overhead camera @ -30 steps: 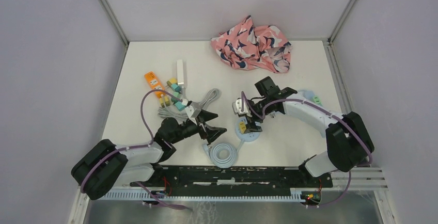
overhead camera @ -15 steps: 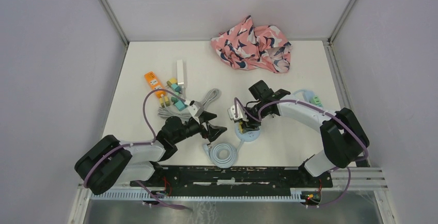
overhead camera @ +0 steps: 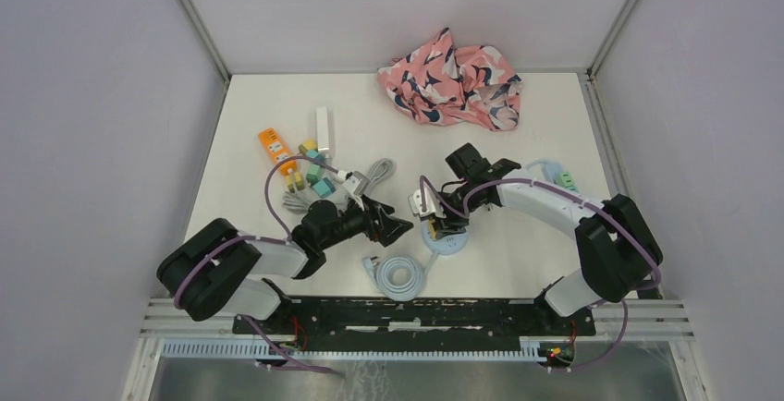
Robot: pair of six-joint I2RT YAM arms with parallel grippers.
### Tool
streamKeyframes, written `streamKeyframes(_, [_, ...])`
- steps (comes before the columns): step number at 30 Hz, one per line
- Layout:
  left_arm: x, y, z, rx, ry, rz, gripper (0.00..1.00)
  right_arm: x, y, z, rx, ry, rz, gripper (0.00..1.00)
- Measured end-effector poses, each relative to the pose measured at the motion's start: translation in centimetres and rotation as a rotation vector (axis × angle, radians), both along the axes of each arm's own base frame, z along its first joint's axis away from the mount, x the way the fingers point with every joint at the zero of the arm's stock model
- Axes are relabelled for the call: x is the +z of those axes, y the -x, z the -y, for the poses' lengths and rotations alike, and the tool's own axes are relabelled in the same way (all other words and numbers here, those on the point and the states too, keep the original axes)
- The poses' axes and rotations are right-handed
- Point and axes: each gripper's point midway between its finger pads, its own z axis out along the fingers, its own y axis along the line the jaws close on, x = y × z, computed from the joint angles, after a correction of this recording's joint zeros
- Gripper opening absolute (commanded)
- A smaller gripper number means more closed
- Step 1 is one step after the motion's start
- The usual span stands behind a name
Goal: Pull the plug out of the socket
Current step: Remove the plug from the socket.
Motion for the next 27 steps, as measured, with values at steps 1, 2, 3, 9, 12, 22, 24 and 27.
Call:
streamKeyframes(1, [-0.1,-0.1,0.1,0.006,0.008,-0.024,0.96,0.1,0.0,0.1,-0.003,0.0,-0.002,0.0])
streamKeyframes(2, [-0.2,-0.4,0.2,0.015,0.02,-0.056,0.95,0.3,0.0,0.2,-0.008,-0.003,-0.001,0.0])
streamKeyframes(3, [-0.2,-0.7,0.3,0.022,0.034,-0.084,0.95,0.7,0.0,0.4,-0.014,-0.01,-0.001,0.0])
streamKeyframes(9, [0.3,-2.6,1.4,0.042,0.142,-0.268,0.94,3.6,-0.4,1.1,-0.04,-0.105,0.033,0.0])
streamKeyframes(12, [0.3,-2.8,1.8,0.031,0.184,-0.347,0.94,4.3,-0.4,1.4,-0.025,-0.137,0.06,0.0])
streamKeyframes(22, [0.2,-2.9,3.8,-0.044,0.213,-0.452,0.91,4.0,0.7,1.7,0.074,-0.159,0.082,0.0])
streamKeyframes(24, [-0.3,-2.7,4.3,-0.059,0.204,-0.479,0.89,4.1,0.9,1.7,0.092,-0.17,0.087,0.0])
streamKeyframes(27, [-1.1,-2.4,5.3,-0.091,0.186,-0.516,0.84,4.2,1.1,1.6,0.122,-0.183,0.098,0.0])
